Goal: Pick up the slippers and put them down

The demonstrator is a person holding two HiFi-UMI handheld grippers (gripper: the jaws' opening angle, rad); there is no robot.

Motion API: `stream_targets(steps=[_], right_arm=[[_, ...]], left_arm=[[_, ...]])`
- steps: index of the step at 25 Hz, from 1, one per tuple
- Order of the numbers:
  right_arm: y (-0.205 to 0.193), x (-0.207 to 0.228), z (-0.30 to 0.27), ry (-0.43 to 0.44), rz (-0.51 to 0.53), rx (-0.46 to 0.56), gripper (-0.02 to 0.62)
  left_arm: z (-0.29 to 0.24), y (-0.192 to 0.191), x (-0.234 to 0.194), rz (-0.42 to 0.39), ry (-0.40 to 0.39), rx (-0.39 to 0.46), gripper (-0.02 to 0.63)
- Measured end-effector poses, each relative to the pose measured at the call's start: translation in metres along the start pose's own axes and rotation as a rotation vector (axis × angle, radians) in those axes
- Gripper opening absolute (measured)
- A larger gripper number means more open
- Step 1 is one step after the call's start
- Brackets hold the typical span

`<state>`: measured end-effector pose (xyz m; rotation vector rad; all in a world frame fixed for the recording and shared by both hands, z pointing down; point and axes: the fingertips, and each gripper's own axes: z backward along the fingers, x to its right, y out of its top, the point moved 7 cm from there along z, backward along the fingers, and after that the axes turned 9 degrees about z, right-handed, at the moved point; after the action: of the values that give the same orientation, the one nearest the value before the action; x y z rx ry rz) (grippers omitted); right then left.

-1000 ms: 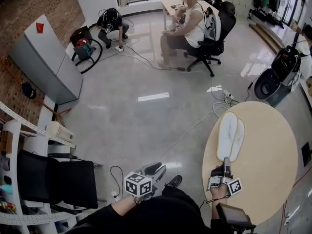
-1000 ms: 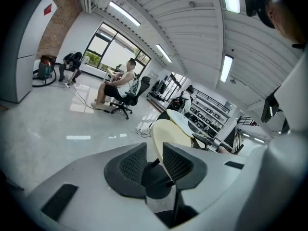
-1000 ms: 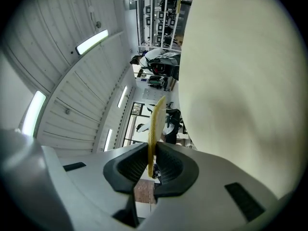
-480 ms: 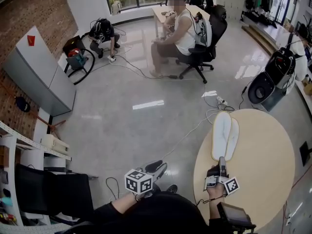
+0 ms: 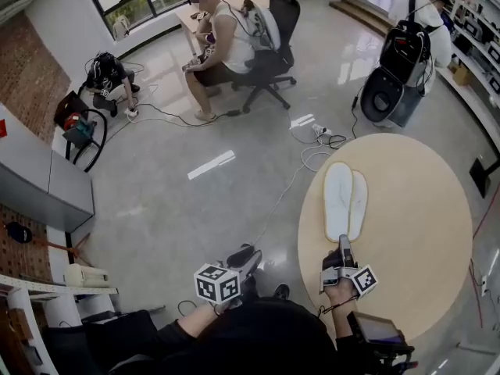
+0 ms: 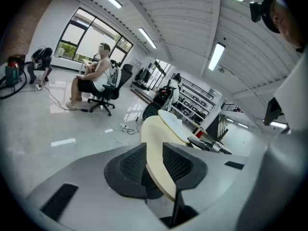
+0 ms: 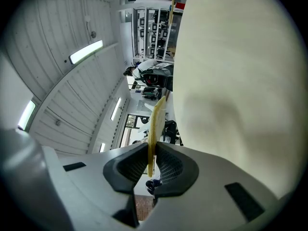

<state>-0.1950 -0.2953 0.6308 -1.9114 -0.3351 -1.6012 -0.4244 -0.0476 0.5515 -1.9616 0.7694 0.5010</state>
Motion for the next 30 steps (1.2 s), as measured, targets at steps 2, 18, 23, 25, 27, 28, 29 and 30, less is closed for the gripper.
stream_targets(steps=[2,18,23,25,27,28,29,30], right_arm=[[0.0,0.004,-0.003,-0.032,-0.004,0.026,0.058],[-0.036,0.041,-0.097,-0.237,-0.046,0.285,0.058],[-0.057,0.05,-0.118,-0.292,-0.086,0.351,0.058],[-0.068,0.053,-0.124,-0.32,-0.106,0.377,0.06],[-0.079,0.057,-0.129,-0.347,-0.113,0.398,0.06],[-0.084,0.059,-0.133,-0.359,-0.114,0.407,0.06],[-0.089,0.06,-0.137,-0.369,-0.113,0.413,0.06],[-0.094,0.062,-0.141,-0.378,-0.112,0.417,0.06]], left_arm=[[-0.02,0.01,-0.003,-0.02,-0.036,-0.044,0.115],[-0.151,0.136,-0.071,-0.179,-0.244,-0.307,0.115],[-0.168,0.164,-0.084,-0.225,-0.289,-0.347,0.115],[-0.171,0.175,-0.09,-0.239,-0.31,-0.356,0.115],[-0.173,0.185,-0.096,-0.252,-0.33,-0.361,0.115],[-0.174,0.19,-0.1,-0.257,-0.339,-0.363,0.115],[-0.176,0.194,-0.105,-0.262,-0.347,-0.366,0.115],[-0.177,0.197,-0.109,-0.267,-0.355,-0.37,0.115]])
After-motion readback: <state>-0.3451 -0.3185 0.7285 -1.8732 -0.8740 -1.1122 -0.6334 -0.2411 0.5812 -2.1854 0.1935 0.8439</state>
